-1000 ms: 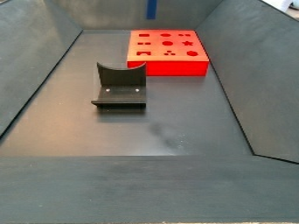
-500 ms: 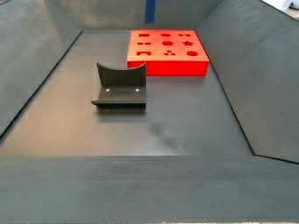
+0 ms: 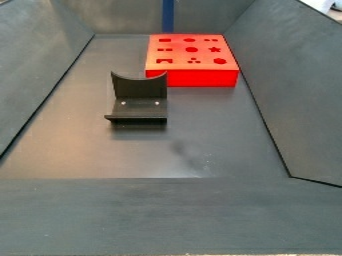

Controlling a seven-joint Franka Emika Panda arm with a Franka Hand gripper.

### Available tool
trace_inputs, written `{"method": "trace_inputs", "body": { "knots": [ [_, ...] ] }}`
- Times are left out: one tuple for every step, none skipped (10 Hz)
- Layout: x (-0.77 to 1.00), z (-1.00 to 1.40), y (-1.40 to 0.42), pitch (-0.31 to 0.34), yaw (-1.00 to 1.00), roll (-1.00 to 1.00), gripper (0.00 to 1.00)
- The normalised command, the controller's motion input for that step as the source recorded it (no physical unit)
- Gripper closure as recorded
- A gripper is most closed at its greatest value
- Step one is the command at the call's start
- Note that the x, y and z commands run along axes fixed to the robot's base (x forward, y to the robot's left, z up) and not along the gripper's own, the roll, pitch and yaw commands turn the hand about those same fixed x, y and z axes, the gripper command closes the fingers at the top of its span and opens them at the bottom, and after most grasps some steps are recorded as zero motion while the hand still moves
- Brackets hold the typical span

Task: Pick up the rectangle object. Move up. Place the rectangle object on the fixture. Regrasp the rectangle object. Move to above the board. Insert the rectangle object.
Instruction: Insert the rectangle object.

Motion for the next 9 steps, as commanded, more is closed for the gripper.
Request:
{"method": "trace_inputs", "body": {
  "knots": [
    [0.24,0.0,0.08,0.003,-0.28,-0.04,1.0],
    [0.01,0.0,0.06,0.0,-0.1,0.0,1.0],
    [0.23,-0.24,0.0,0.074,0.0,0.01,1.0],
    [0.33,-0.33,-0.31,0.234,0.0,0.2,1.0],
    [0.23,-0.2,-0.32,0.231,0.0,0.23,1.0],
    [0.16,-0.04,-0.28,0.18,0.0,0.21,1.0],
    [0.16,0.0,-0.28,0.189,0.0,0.22,1.0],
    [0.0,0.0,-0.09,0.103,0.0,0.12,1.0],
    [0.0,-0.05,-0.02,0.051,0.0,0.07,1.0]
  ]
}}
